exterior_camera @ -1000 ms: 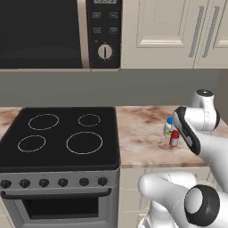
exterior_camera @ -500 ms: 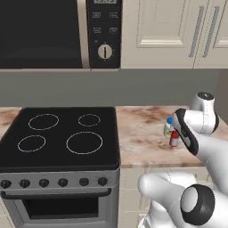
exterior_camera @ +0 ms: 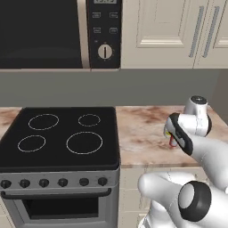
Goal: Place the mayonnaise and ketchup from the counter to the top shelf of the fridge. If the existing items in the fridge are on the top shelf, move them to other shelves.
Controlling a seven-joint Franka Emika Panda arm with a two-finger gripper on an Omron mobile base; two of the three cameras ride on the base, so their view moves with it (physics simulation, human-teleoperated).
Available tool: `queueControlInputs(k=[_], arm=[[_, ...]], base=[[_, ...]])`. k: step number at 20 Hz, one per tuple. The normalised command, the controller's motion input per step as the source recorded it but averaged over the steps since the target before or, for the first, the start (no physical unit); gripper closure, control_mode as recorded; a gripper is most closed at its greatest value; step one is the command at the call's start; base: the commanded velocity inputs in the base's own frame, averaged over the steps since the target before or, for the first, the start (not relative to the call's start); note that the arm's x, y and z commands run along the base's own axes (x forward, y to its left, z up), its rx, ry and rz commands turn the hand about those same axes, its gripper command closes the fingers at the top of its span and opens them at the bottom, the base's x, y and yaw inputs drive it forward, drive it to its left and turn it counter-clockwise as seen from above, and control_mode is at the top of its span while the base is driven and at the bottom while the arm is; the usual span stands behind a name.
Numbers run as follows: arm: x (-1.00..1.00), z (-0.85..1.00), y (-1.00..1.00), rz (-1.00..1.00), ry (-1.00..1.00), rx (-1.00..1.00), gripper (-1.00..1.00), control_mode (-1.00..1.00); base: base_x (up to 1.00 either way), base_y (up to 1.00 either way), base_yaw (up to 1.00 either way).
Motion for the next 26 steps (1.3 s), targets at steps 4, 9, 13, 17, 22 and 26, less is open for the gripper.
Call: queueControlInputs(k=[4, 9, 13, 17, 22, 26], arm=[[0.35, -0.19, 0.00, 0.00, 0.00, -0.01, -1.00, -1.00], [0.30, -0.13, 0.00, 0.00, 0.00, 0.00, -1.00, -1.00], [0.09, -0.11, -0.04, 0.00, 0.00, 0.00, -1.00, -1.00], [0.00, -0.10, 0.00, 0.00, 0.00, -0.02, -1.00, -1.00], [0.03, -0.13, 0.00, 0.00, 0.00, -0.01, -1.00, -1.00], [0.11, -0.13, -0.06, 0.00, 0.00, 0.00, -1.00, -1.00]], base=[[0.00, 0.00, 0.00], [0.00, 0.00, 0.00], [0.00, 0.00, 0.00], [0.00, 0.00, 0.00], [0.00, 0.00, 0.00], [0.00, 0.00, 0.00]])
